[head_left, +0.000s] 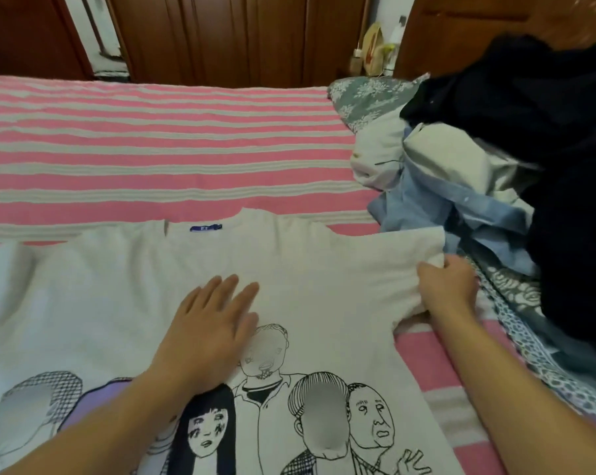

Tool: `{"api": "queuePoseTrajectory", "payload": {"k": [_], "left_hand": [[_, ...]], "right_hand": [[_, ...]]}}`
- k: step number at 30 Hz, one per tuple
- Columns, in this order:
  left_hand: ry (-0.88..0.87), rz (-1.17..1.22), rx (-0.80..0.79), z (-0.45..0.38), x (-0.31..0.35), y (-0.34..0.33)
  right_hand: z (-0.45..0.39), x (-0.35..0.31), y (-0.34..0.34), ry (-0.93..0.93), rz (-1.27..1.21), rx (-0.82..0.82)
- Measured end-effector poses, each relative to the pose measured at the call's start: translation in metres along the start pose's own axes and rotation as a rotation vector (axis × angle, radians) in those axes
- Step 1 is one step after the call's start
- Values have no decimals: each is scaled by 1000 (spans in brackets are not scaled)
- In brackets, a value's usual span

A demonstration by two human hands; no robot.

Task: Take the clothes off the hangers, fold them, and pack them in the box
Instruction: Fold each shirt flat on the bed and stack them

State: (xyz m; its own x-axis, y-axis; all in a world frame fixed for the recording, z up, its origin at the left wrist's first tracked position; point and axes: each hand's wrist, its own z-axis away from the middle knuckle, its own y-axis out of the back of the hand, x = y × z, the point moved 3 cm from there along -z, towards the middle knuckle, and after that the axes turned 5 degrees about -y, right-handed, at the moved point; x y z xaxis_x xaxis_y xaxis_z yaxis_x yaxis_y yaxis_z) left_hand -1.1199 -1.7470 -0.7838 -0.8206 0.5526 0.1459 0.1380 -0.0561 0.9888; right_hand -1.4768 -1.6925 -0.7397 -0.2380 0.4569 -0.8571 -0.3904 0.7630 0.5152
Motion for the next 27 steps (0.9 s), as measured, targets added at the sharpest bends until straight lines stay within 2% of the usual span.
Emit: {"api": "queuePoseTrajectory", "payload": {"k": [3, 7, 9, 11, 12, 14, 16, 18, 22, 24, 26, 27], "left_hand": [[40, -20, -59, -5, 8, 7], [162, -76, -115, -29, 38, 20], [85, -51, -48, -55, 60, 24], [-50, 138, 24, -86, 83, 25], [-108, 204, 12, -100, 94, 25], [-175, 190, -62, -125, 112, 14], [-150, 114, -127, -140, 116, -7], [-93, 99, -128, -154, 111, -22], [-81, 63, -178, -168, 113, -19], [-58, 84, -280, -180, 114, -11], [-32, 282, -366, -186, 114, 10], [1, 496, -327, -182, 111, 24]], "right_hand": [[4, 7, -3, -24, -78, -120], [4, 13, 1, -102, -276, -129], [4, 20, 1, -129, -359, -149], [2, 22, 1, -141, -421, -174], [1, 23, 0, -148, -464, -197], [-3, 27, -2, -160, -529, -261], [-4, 32, -7, -154, -533, -322], [-8, 34, -9, -156, -545, -355], [-7, 34, -8, -206, -645, -328], [-6, 34, -6, -208, -642, -307], [-5, 29, -4, -206, -577, -330], [-4, 21, -2, -206, -518, -356]]}}
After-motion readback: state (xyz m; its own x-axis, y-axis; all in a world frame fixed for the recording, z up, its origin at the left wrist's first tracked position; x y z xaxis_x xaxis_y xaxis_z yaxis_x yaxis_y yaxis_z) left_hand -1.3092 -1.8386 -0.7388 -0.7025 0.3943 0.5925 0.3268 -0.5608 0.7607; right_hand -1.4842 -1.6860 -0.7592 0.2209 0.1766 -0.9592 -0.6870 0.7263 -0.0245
